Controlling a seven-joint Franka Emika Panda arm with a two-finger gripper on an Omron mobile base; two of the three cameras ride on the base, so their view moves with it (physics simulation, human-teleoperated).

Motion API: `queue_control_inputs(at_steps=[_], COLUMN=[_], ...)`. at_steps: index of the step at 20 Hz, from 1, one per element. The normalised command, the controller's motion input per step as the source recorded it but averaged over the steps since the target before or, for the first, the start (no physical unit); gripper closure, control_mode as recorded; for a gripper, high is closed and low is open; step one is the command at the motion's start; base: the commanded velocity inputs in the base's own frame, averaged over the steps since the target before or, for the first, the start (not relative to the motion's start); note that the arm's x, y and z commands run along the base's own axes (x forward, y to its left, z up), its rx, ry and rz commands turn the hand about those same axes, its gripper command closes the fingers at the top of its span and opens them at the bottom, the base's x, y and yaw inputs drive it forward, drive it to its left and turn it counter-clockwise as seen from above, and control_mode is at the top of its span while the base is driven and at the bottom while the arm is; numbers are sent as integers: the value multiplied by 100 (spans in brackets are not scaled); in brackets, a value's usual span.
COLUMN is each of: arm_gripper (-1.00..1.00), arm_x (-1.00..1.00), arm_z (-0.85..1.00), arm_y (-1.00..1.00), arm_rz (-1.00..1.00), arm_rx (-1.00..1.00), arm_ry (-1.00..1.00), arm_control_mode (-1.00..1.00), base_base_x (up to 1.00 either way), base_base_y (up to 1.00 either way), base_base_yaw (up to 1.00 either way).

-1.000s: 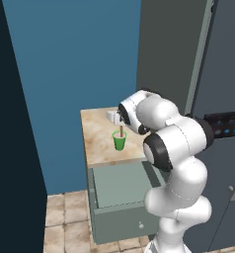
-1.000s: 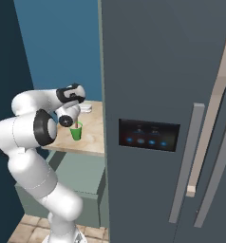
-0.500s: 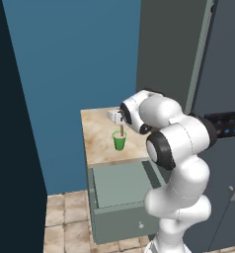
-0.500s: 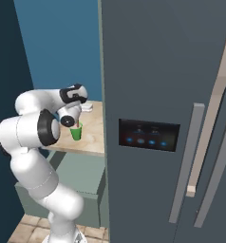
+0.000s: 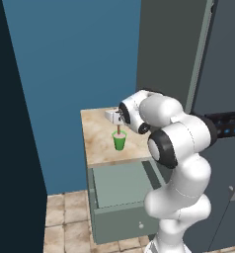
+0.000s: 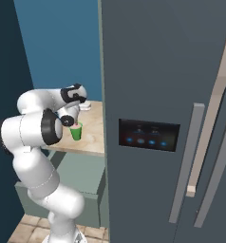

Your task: Pick up the straw from the left drawer and put it inside the smoothie cup.

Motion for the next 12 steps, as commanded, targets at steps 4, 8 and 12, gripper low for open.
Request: queue_control_inputs(at_steps=[4, 8, 12], arm_gripper=[-100, -100, -100], arm_x=[0, -9, -21], arm_z=[0, 0, 8], arm_y=[1, 0, 0], arm_rz=[0, 0, 0], arm_rx=[0, 0, 0], arm_ry=[-1, 0, -2], arm_control_mode=[-100, -100, -100], base_base_x=[0, 0, 0], base_base_y=[0, 0, 0], base_base_yaw=[0, 0, 0])
